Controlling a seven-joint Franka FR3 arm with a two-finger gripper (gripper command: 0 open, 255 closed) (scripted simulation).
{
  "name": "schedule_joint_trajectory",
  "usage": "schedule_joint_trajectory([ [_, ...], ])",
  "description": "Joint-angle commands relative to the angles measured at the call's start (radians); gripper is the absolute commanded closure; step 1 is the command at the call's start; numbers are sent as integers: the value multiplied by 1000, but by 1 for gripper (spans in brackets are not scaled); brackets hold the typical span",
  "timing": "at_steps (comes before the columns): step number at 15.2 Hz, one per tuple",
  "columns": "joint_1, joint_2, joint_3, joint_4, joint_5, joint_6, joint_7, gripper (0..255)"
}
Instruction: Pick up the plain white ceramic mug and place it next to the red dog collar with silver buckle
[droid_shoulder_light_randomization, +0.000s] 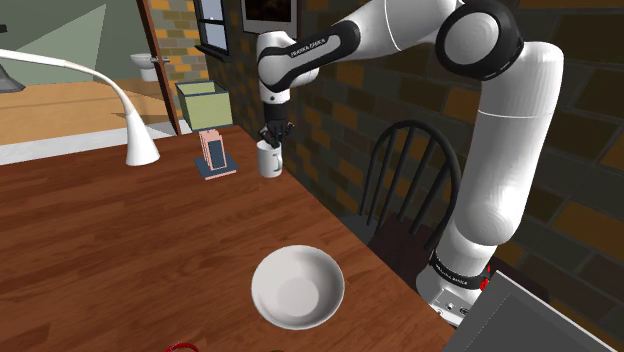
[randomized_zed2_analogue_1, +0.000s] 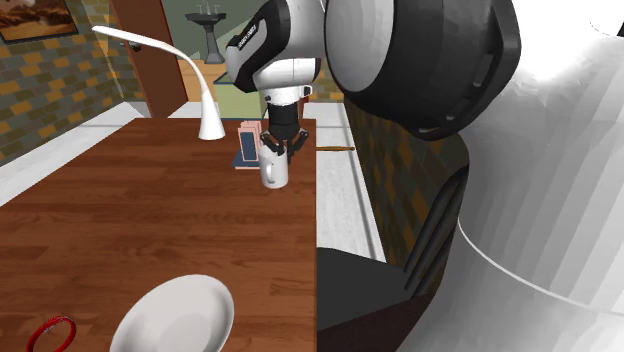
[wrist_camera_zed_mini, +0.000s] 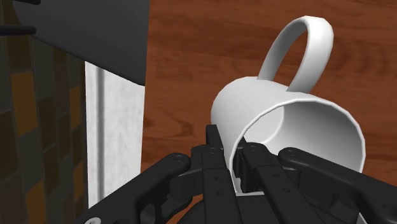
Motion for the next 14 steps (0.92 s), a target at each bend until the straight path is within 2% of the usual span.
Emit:
schedule_joint_trajectory([
  [1, 0, -6, 0, 18, 1, -24, 0, 255],
  [14, 0, -30, 1, 161, 4, -192, -1, 255],
])
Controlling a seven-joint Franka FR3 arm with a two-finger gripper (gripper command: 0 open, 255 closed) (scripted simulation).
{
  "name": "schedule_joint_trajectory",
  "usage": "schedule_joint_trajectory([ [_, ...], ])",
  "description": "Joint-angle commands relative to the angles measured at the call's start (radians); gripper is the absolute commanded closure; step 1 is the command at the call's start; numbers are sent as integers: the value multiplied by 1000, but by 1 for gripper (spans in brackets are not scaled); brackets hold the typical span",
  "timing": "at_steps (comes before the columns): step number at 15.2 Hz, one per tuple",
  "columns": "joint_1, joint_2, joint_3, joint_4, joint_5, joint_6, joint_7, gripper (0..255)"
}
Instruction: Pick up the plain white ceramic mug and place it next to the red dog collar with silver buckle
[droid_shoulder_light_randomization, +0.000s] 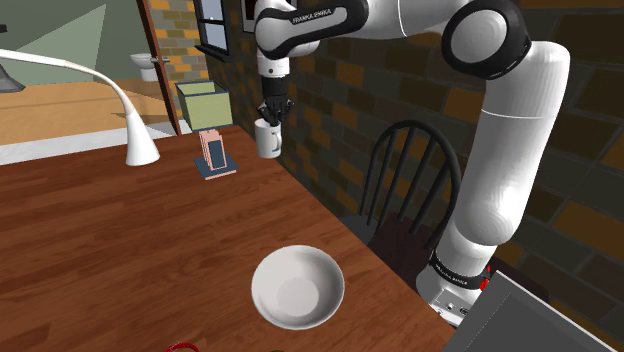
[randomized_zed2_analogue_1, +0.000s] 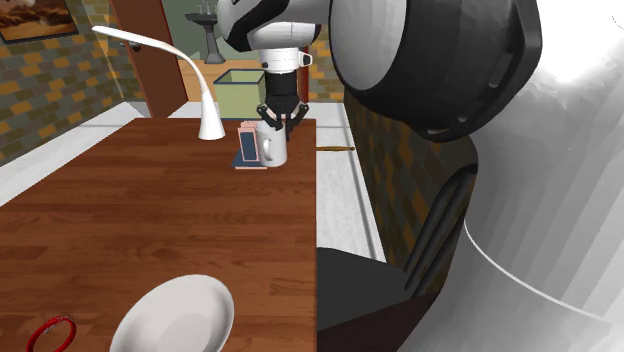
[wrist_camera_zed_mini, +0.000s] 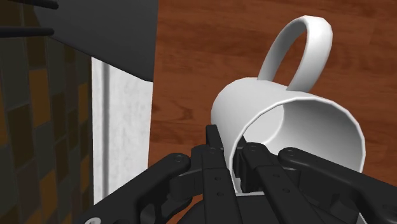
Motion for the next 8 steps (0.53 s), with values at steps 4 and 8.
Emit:
schedule_joint_trajectory([
  [4, 12, -20, 9, 18, 2, -38, 21, 255],
  [8, 56, -79, 47, -57, 10, -20, 101, 255],
])
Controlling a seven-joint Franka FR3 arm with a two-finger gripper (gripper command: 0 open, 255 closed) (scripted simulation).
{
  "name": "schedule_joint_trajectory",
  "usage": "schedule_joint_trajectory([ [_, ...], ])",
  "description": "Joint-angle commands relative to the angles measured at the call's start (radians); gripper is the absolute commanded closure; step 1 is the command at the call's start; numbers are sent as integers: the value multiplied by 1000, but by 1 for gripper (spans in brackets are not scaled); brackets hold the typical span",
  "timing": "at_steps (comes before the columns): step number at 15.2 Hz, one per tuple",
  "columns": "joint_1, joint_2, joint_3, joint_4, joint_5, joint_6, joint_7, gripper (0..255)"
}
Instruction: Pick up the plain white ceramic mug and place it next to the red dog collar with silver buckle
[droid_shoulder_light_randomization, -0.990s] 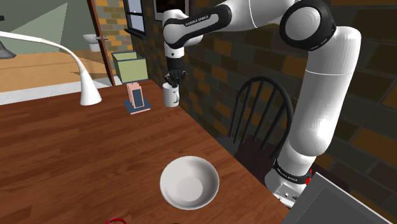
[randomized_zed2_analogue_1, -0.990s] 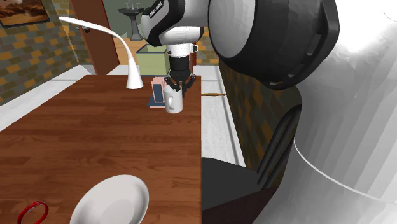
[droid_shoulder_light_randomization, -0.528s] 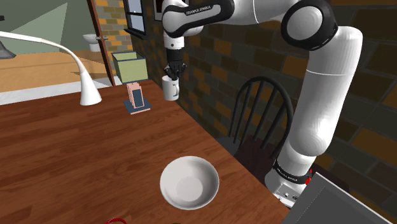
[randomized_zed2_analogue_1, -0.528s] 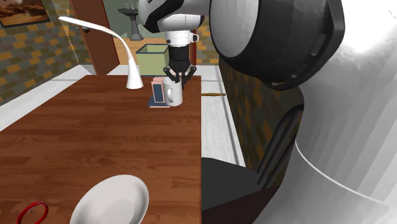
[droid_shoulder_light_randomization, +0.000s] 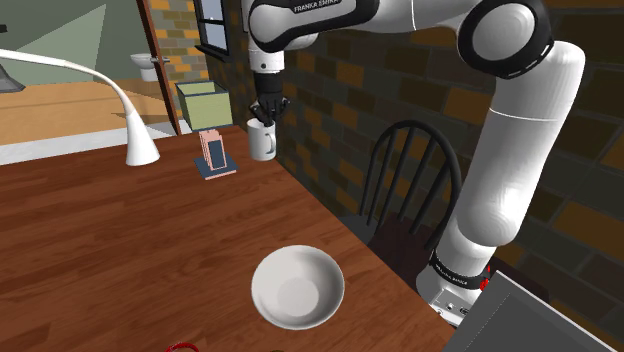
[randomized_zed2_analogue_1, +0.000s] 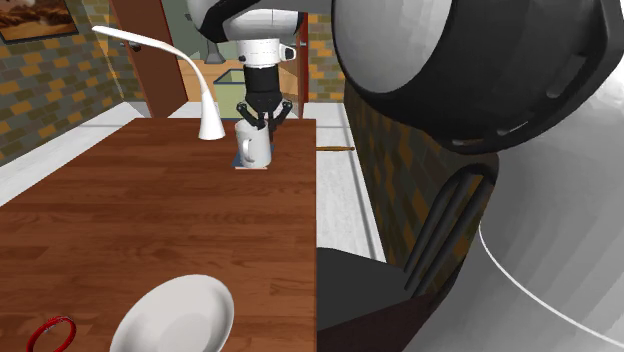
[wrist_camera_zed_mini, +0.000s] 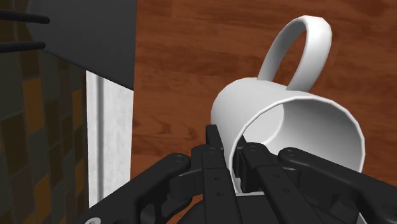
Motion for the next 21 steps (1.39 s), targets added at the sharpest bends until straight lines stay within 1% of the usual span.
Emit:
schedule_joint_trajectory([
  [1, 21, -28, 19, -40, 4, 13, 40, 255],
  [6, 76, -76, 72, -99, 16, 26, 146, 255],
  [11, 133, -101, 130, -127, 27, 33, 257, 255],
  [16, 190, -101, 191, -126, 32, 35, 374, 255],
  [21, 250, -74, 253, -96, 27, 34, 497, 255],
])
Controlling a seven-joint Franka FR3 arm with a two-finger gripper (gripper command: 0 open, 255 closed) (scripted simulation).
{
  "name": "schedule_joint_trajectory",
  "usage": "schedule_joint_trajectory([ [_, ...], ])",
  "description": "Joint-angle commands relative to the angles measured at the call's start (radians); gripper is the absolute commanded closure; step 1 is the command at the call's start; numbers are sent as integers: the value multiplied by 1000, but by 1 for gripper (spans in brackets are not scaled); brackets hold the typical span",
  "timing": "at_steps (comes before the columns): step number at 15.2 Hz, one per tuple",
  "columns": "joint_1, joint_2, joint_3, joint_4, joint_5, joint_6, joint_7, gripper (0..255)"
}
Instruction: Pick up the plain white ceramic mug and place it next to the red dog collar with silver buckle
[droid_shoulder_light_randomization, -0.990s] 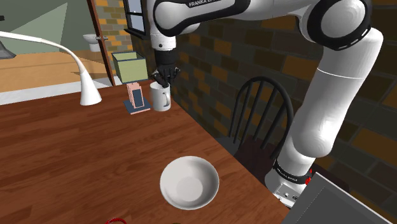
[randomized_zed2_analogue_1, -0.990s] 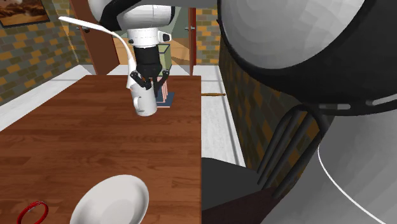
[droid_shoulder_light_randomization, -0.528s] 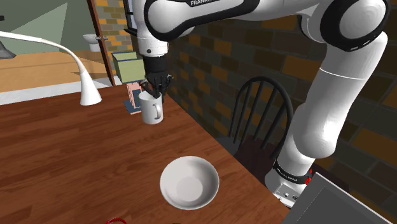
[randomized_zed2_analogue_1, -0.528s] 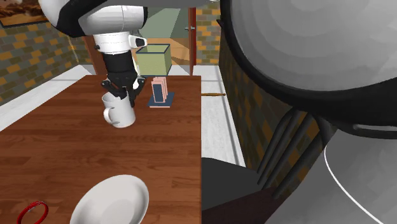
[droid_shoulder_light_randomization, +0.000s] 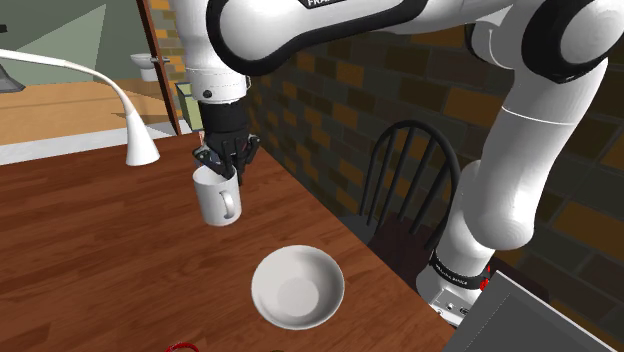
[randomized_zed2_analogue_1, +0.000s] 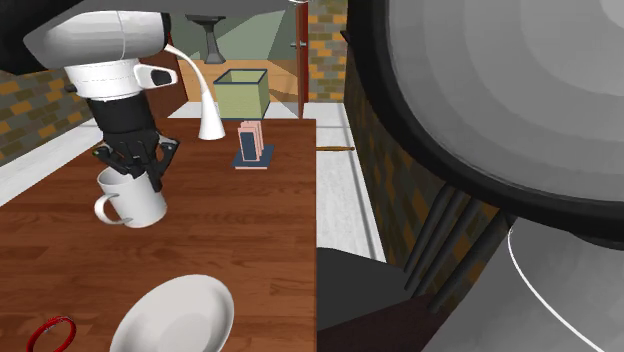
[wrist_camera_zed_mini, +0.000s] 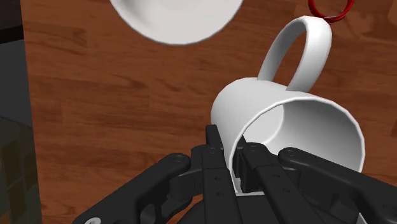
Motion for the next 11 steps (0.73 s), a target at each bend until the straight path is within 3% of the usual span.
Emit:
schedule_joint_trajectory([
  [1, 25, 28, 27, 32, -9, -5, 56, 255],
  [9, 144, 148, 124, 165, -65, -26, 281, 255],
  [11, 144, 148, 123, 139, -65, 1, 281, 255],
])
